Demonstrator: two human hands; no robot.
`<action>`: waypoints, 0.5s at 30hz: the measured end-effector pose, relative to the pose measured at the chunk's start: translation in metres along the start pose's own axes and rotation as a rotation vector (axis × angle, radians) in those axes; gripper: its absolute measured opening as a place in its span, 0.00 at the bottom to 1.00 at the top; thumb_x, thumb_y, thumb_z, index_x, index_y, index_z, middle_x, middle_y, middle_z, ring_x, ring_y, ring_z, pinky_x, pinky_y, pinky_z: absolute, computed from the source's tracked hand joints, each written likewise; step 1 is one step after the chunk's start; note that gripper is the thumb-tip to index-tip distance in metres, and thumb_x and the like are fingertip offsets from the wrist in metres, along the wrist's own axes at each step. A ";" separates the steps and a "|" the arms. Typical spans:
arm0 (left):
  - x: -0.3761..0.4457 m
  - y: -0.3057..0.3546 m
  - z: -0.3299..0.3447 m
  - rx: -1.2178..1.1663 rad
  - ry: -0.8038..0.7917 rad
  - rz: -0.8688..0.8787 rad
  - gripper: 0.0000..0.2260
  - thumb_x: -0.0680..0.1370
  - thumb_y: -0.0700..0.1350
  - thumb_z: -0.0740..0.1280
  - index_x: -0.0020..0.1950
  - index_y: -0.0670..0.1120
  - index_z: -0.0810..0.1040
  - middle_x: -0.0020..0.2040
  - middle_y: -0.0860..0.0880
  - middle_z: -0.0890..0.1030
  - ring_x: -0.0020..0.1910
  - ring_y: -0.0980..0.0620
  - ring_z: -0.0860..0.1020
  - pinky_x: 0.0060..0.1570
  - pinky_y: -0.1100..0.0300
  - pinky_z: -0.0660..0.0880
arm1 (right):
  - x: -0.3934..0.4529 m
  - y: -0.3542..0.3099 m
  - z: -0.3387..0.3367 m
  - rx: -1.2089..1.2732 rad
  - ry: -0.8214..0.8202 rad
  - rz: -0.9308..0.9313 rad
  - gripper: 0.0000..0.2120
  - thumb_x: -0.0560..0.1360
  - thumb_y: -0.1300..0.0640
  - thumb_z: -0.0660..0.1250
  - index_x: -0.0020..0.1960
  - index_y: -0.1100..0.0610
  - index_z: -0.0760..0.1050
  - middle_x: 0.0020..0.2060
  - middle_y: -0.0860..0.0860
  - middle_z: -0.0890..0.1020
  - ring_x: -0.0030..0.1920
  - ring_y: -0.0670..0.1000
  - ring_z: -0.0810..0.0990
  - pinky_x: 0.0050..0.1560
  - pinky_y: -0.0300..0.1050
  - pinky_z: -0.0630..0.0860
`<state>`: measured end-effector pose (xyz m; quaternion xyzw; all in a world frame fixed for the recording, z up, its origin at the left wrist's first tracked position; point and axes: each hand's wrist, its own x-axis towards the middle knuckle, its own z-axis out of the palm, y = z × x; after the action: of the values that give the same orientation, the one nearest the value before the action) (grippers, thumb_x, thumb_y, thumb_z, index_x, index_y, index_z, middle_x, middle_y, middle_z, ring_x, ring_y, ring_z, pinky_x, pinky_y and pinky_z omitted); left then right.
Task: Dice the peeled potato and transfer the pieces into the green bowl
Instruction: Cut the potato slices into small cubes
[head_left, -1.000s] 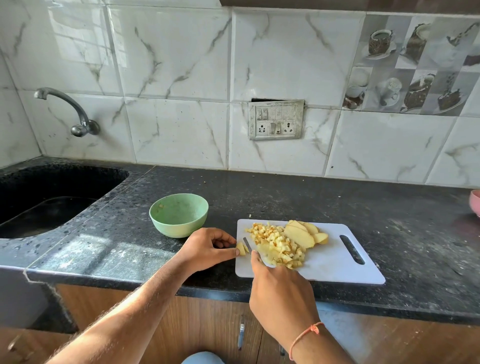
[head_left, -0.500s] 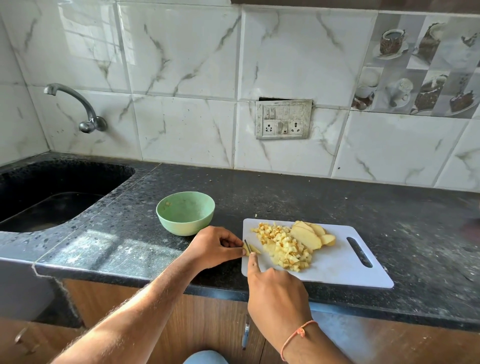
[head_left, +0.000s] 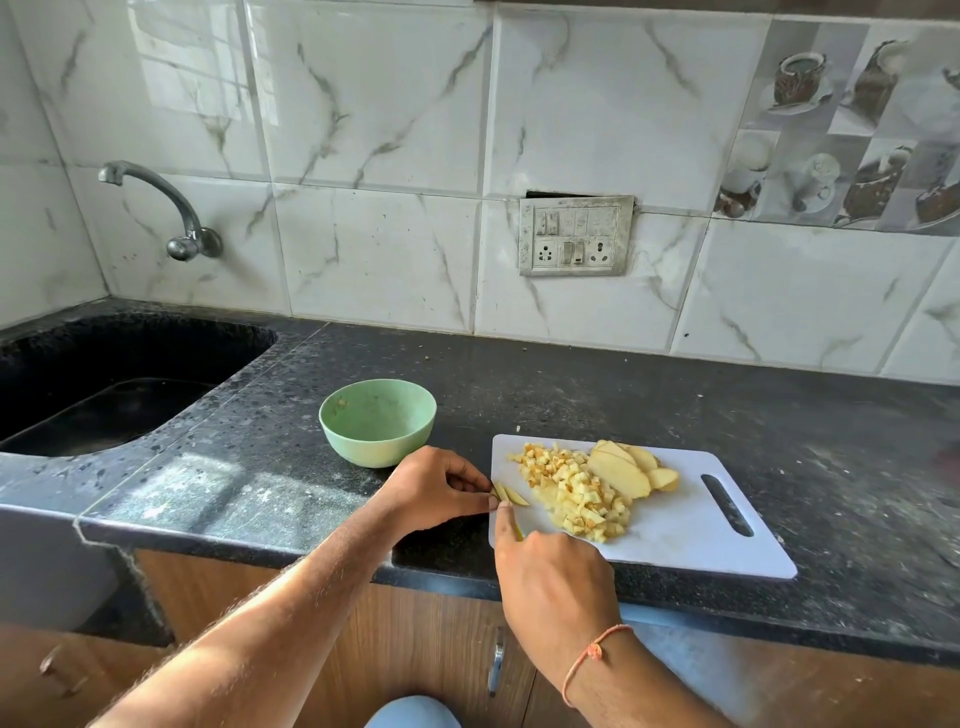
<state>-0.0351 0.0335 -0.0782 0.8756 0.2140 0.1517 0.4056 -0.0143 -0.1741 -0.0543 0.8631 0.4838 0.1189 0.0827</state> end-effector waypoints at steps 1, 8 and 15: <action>0.001 0.000 0.000 -0.004 -0.006 -0.005 0.10 0.69 0.53 0.84 0.47 0.53 0.89 0.35 0.60 0.85 0.33 0.66 0.79 0.36 0.71 0.73 | 0.001 0.003 0.002 0.022 0.035 -0.042 0.32 0.79 0.69 0.55 0.83 0.63 0.51 0.44 0.58 0.84 0.44 0.58 0.84 0.37 0.49 0.71; 0.002 0.002 0.003 -0.005 -0.017 -0.018 0.13 0.66 0.56 0.85 0.45 0.54 0.88 0.37 0.59 0.86 0.34 0.66 0.79 0.37 0.69 0.75 | -0.007 0.015 -0.001 0.111 -0.035 -0.043 0.35 0.80 0.70 0.52 0.84 0.60 0.44 0.50 0.59 0.83 0.51 0.61 0.83 0.40 0.52 0.70; 0.000 0.003 0.006 0.024 -0.024 -0.020 0.17 0.63 0.59 0.86 0.47 0.57 0.88 0.42 0.60 0.86 0.40 0.65 0.81 0.42 0.66 0.79 | -0.025 0.022 -0.007 0.159 -0.049 -0.038 0.35 0.80 0.69 0.52 0.84 0.57 0.45 0.41 0.58 0.75 0.42 0.61 0.75 0.30 0.49 0.62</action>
<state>-0.0315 0.0282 -0.0794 0.8798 0.2199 0.1347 0.3992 -0.0107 -0.2072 -0.0447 0.8601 0.5061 0.0576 0.0281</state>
